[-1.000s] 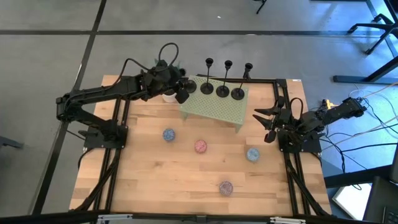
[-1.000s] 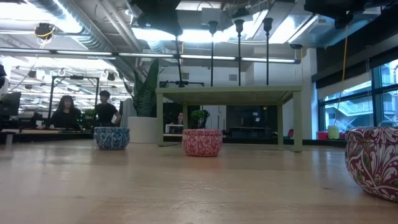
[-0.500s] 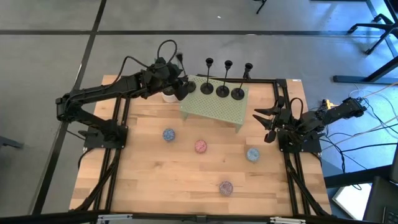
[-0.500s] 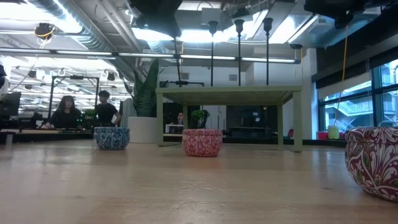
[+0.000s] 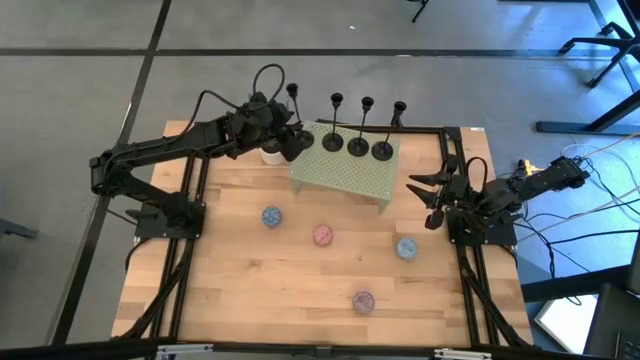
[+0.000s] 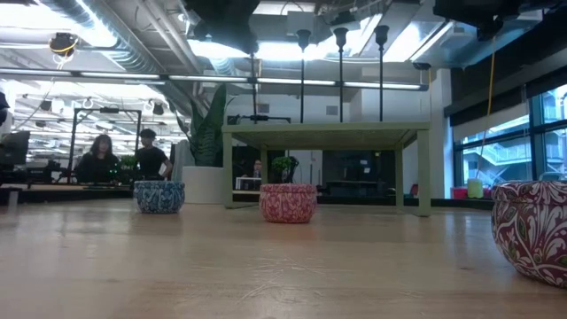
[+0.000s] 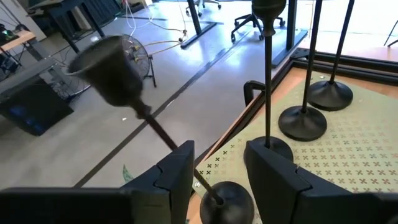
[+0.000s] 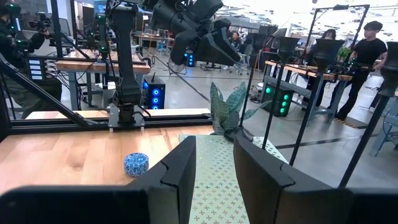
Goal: Pick & Place candle stick holders
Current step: Put the black candle holder on the shelf aligned with the other black candle holders, then put the blue scented candle on the shelf
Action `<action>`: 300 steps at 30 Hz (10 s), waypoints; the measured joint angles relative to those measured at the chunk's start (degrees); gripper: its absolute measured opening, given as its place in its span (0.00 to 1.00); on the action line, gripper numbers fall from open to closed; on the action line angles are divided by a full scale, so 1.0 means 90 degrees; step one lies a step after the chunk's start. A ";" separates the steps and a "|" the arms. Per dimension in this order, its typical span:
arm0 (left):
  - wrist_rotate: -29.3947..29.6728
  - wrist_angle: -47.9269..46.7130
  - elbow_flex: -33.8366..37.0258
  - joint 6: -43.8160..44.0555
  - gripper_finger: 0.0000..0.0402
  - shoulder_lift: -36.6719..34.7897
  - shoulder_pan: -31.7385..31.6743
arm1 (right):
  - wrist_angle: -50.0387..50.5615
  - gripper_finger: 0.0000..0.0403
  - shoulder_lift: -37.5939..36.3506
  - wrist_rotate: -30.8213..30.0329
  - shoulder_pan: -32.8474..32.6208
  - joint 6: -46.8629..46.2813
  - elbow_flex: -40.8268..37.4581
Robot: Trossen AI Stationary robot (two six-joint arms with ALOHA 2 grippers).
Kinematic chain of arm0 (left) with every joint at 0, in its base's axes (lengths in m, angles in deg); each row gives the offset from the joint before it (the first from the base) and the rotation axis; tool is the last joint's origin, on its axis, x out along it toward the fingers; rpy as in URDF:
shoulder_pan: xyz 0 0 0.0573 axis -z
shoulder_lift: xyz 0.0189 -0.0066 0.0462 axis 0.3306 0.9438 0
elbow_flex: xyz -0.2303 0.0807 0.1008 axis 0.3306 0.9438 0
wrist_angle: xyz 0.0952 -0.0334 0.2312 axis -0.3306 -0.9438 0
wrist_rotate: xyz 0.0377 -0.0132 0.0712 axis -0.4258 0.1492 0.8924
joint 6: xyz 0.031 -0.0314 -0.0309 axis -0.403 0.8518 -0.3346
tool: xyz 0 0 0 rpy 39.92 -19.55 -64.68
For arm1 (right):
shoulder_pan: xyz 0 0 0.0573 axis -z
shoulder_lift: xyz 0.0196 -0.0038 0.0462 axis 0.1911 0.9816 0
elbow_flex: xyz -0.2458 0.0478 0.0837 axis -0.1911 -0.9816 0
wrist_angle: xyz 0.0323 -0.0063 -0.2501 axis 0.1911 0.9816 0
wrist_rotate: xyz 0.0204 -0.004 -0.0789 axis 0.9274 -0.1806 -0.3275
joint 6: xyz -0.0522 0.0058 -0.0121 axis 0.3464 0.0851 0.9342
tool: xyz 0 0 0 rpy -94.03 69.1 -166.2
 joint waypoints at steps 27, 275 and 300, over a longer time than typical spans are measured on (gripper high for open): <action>-0.0252 -0.0004 0.0000 -0.0168 0.35 0.0103 -0.0439 | -0.0002 0.28 0.0002 -0.0001 0.0000 0.0004 0.0000; -0.2690 -0.1526 0.2688 0.0685 0.83 0.1171 0.1881 | -0.1144 0.72 0.1205 0.1950 0.0005 0.0466 0.0005; -0.2537 -0.1476 0.2688 0.0333 0.78 0.1571 0.1974 | -0.1142 0.72 0.1205 0.1950 0.0002 0.0474 0.0004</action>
